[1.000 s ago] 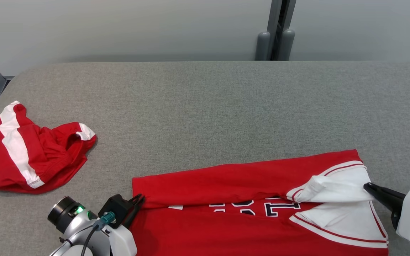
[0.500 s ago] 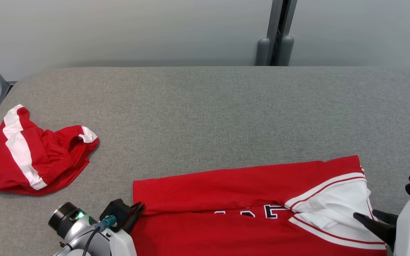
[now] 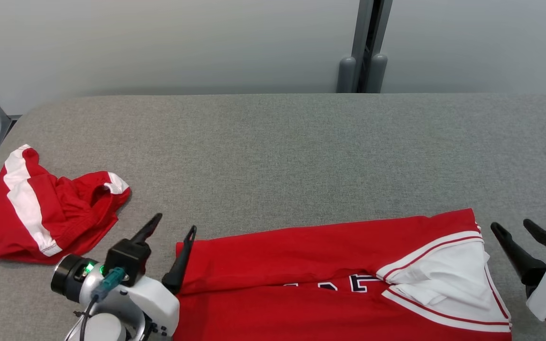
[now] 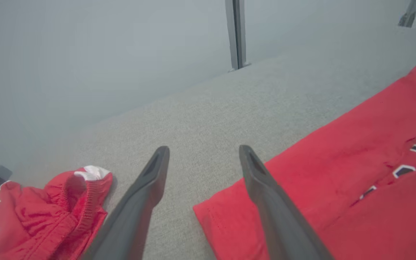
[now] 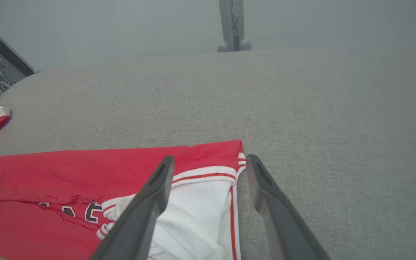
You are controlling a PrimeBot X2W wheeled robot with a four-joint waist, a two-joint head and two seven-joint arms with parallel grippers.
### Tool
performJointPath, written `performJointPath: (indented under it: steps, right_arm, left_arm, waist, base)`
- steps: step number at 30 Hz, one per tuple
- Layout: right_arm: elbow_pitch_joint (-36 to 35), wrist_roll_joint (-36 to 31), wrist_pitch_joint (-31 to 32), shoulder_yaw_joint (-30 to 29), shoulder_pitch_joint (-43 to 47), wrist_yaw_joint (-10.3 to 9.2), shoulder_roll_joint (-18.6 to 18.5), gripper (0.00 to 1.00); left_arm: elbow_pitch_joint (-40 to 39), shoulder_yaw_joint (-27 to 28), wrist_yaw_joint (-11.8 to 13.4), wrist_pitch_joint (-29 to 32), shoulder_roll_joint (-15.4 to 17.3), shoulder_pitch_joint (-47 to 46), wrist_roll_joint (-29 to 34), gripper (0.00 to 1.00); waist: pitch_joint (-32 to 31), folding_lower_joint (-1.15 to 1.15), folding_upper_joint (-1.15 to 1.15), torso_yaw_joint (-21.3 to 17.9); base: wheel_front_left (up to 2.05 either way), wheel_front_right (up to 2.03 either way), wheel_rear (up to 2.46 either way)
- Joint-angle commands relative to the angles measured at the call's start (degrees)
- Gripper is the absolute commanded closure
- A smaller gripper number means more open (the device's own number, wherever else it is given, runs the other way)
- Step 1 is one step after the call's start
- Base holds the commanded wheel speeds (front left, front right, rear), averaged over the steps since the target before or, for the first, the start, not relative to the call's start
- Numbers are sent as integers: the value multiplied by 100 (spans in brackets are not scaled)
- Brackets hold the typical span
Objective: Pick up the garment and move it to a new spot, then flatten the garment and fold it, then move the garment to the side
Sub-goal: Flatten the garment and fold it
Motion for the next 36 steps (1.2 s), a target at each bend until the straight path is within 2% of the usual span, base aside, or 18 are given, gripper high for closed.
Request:
performJointPath:
  steps: [1,6,10,13,20,26,36]
  right_arm:
    - [26,-48,-233,7,-24,0,51,0]
    - [377,-466,-1925,165,-41,0,205,0]
    - [954,-866,-2978,305,-25,0,434,0]
    - [1408,-1158,-3434,372,-23,0,602,0]
    - [2202,-1073,-3640,324,-57,-1,992,0]
    - [2656,-869,-3658,397,-203,0,995,0]
    - [3320,-465,-3636,838,-476,0,922,0]
  left_arm:
    - [-20,97,64,-111,-41,66,-100,0]
    - [79,543,452,-684,-489,202,-351,0]
    - [105,789,529,-812,-750,345,-251,0]
    - [-293,1021,499,-811,-974,543,151,0]
    - [-571,1512,198,-811,-1407,1030,793,0]
    - [-477,1770,-118,-812,-1616,1087,1100,0]
    - [-438,2110,-397,-812,-1778,1058,1381,0]
  waist:
    - [12,0,0,-8]
    - [38,0,0,-22]
    - [70,0,0,-34]
    - [110,0,0,-15]
    - [130,0,0,30]
    - [135,0,0,51]
    - [152,0,0,92]
  base:
    - [0,0,0]
    - [0,0,0]
    - [0,0,0]
    - [0,0,0]
    - [0,0,0]
    - [0,0,0]
    - [0,0,0]
